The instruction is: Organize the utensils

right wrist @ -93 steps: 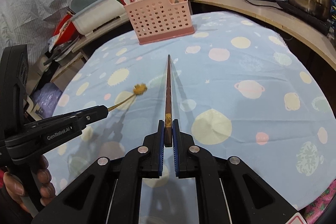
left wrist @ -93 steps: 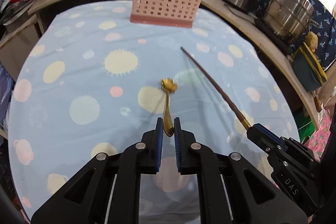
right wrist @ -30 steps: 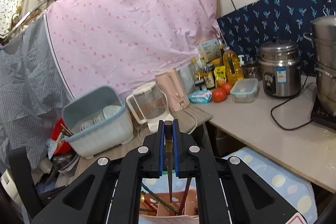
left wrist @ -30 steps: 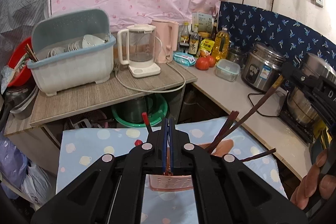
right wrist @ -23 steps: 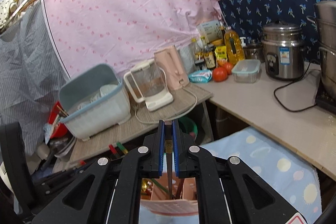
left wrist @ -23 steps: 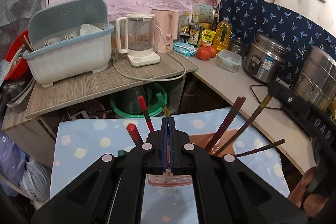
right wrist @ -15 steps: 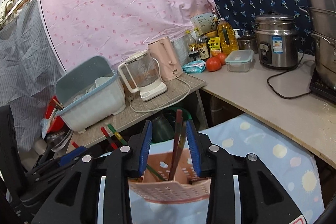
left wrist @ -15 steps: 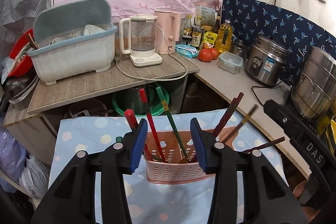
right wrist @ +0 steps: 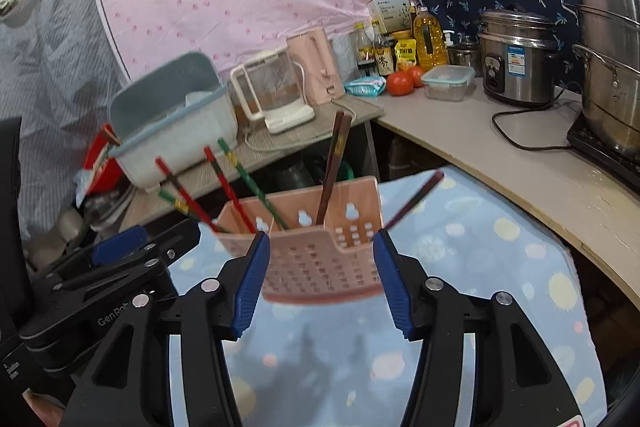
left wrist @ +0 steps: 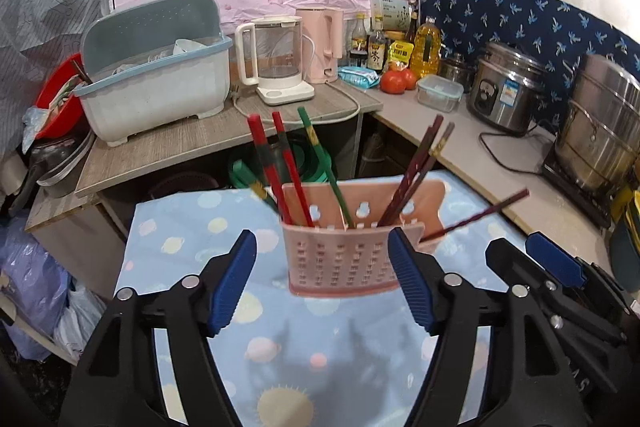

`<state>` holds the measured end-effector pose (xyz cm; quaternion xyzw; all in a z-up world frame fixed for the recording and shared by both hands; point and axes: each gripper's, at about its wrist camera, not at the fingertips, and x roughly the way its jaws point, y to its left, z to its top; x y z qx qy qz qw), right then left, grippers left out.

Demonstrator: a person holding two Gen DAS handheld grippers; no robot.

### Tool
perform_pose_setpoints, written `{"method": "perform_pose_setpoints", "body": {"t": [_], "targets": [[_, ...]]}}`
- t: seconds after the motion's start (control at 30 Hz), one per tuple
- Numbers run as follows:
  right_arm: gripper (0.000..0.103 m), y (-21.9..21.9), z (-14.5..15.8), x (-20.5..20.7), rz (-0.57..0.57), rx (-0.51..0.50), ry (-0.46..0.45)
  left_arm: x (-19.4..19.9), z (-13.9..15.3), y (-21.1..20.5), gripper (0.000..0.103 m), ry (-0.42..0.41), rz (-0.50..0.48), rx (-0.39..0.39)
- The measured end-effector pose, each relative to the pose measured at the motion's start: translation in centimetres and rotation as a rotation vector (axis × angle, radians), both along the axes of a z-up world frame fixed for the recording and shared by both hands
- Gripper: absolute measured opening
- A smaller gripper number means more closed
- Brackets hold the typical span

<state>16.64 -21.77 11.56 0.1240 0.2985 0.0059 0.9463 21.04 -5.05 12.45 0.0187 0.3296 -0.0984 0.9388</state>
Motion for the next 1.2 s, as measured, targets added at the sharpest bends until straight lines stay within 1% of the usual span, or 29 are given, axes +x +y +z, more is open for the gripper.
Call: {"method": "perform_pose_setpoints", "body": {"t": [0.13,0.23,0.3,0.33,0.43,0.5,0.53,0.57,0.63,0.73,0.77,0.8,0.9,1.1,1.2], "targets": [[0.053,0.4,-0.6,-2.0,-0.014,-0.021,0.036,-1.7,-0.9,0.2,0.066,0.029,0.002,0.002],[0.054,0.5,-1.1,-3.2,-0.025,-0.028,0.062,-2.8,-1.5,0.2,0.071,0.041,0.008,0.014],[0.056,0.7,-1.4,-4.1,-0.036,-0.047,0.077,-3.5,-1.8,0.3,0.077,0.045,0.019,0.027],[0.056,0.8,-1.5,-4.5,-0.04,-0.056,0.08,-3.9,-2.0,0.3,0.078,0.048,0.023,0.031],[0.064,0.9,-1.8,-5.7,-0.063,-0.082,0.091,-4.9,-2.5,0.7,0.086,0.058,0.039,0.034],[0.073,0.9,-1.9,-6.4,-0.075,-0.1,0.094,-5.3,-2.8,1.2,0.092,0.061,0.052,0.033],[0.076,0.9,-2.0,-6.8,-0.077,-0.107,0.097,-5.6,-3.0,1.4,0.093,0.065,0.059,0.031],[0.083,0.9,-2.1,-7.0,-0.076,-0.111,0.099,-5.7,-3.1,1.5,0.093,0.07,0.061,0.029],[0.085,0.8,-2.3,-7.5,-0.07,-0.114,0.107,-6.0,-3.4,1.8,0.096,0.082,0.062,0.025],[0.087,0.9,-2.5,-7.9,-0.07,-0.123,0.119,-6.7,-3.9,2.1,0.096,0.083,0.061,0.029],[0.089,0.9,-2.6,-8.0,-0.072,-0.127,0.12,-6.9,-4.1,2.1,0.096,0.086,0.06,0.032],[0.098,1.0,-2.6,-8.2,-0.071,-0.128,0.12,-7.1,-4.2,2.2,0.096,0.092,0.067,0.04],[0.097,1.0,-2.7,-8.6,-0.081,-0.135,0.118,-7.5,-4.6,2.2,0.096,0.09,0.077,0.058],[0.097,1.3,-2.9,-9.4,-0.084,-0.176,0.114,-8.0,-4.9,2.5,0.096,0.094,0.082,0.062],[0.097,1.6,-2.9,-9.7,-0.081,-0.178,0.115,-8.3,-4.9,2.4,0.096,0.095,0.079,0.063]]}}
